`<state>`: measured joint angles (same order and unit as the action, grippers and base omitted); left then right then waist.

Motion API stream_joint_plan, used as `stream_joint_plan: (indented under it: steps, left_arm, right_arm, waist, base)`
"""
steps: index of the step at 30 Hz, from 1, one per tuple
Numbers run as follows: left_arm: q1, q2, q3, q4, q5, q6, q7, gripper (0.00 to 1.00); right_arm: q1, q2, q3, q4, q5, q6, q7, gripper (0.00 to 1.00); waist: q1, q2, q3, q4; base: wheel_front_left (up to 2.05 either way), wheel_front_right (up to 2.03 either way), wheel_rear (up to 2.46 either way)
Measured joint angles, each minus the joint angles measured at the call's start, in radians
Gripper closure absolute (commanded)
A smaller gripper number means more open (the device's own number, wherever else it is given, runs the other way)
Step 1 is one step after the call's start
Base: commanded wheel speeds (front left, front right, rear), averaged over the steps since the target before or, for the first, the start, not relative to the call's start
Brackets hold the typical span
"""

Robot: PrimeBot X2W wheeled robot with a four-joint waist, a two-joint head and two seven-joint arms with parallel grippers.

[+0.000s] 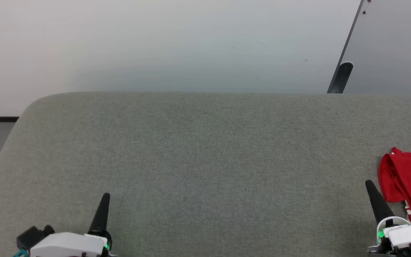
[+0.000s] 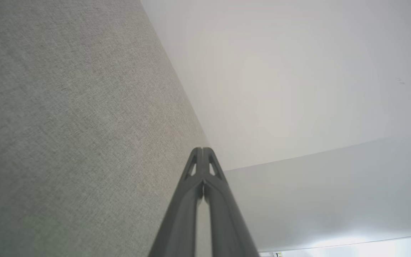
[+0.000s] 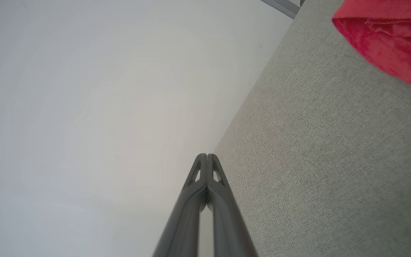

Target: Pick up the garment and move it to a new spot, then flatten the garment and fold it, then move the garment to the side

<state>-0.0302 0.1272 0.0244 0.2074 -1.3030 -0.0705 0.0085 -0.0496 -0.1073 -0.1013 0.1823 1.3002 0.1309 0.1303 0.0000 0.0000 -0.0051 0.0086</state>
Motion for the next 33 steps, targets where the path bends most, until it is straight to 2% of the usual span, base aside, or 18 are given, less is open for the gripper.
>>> stream_joint_plan:
  steps: [33]
  left_arm:
    - [-0.052, -0.052, 0.057, 0.027, -0.218, -0.041, 0.07, 1.0]
  right_arm:
    - [-0.039, 0.04, -0.01, 0.044, 0.217, 0.0, -0.012, 1.0]
  waist:
    - [0.0, 0.0, 0.005, -0.006]
  base:
    - [0.0, 0.0, 0.0]
